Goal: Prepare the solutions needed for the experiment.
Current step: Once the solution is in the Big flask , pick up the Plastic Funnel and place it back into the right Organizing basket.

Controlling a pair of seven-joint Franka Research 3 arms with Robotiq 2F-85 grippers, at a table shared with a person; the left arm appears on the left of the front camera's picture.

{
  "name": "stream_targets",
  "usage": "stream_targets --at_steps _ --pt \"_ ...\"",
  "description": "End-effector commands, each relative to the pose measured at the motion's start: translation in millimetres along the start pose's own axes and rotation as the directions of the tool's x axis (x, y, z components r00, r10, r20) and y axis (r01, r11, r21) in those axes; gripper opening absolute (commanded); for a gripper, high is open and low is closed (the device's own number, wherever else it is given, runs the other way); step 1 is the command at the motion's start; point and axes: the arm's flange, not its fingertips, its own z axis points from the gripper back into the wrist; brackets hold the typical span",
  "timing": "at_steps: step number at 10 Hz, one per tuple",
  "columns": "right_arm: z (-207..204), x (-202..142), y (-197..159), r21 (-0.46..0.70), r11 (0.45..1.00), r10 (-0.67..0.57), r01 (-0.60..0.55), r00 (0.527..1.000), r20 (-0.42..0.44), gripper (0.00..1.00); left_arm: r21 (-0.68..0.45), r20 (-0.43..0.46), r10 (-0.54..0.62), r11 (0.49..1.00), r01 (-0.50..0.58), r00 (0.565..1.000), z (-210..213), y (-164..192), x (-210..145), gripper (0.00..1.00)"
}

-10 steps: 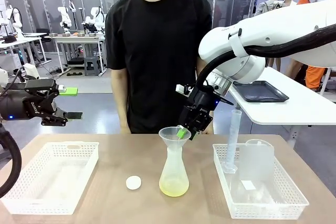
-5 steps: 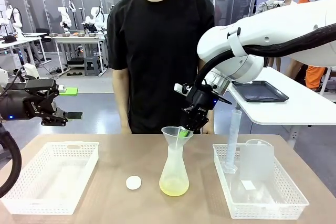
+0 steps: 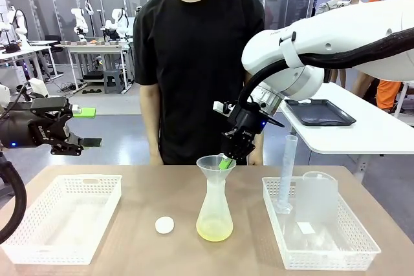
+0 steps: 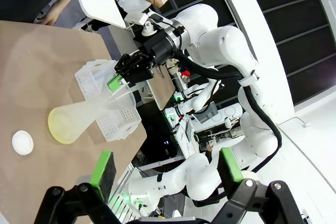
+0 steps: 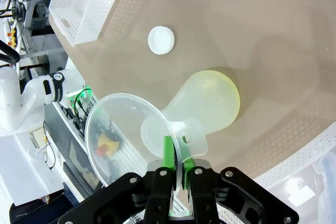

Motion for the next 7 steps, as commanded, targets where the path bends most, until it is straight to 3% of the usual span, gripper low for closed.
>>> stream_targets --at_steps 1,5,6,7 --pt "-1.5 -1.7 -4.0 -0.001 1.000 0.003 -0.003 1.000 -0.001 0.00 -0.006 0.000 0.000 1.000 0.000 1.000 -2.9 -1.0 0.0 1.00" --pt "-1.5 -1.7 -4.0 -0.001 1.000 0.003 -0.003 1.000 -0.001 0.00 -0.006 0.000 0.000 1.000 0.000 1.000 -2.9 -1.0 0.0 1.00" --pt "0.0 0.0 0.0 0.000 1.000 0.000 0.000 1.000 0.000 0.09 -0.006 0.000 0.000 1.000 0.000 1.000 -2.9 -1.0 0.0 1.00" --pt "1.9 -4.1 2.7 -0.009 1.000 0.005 -0.005 1.000 0.016 0.04 -0.006 0.000 0.000 1.000 0.000 1.000 -2.9 -1.0 0.0 1.00"
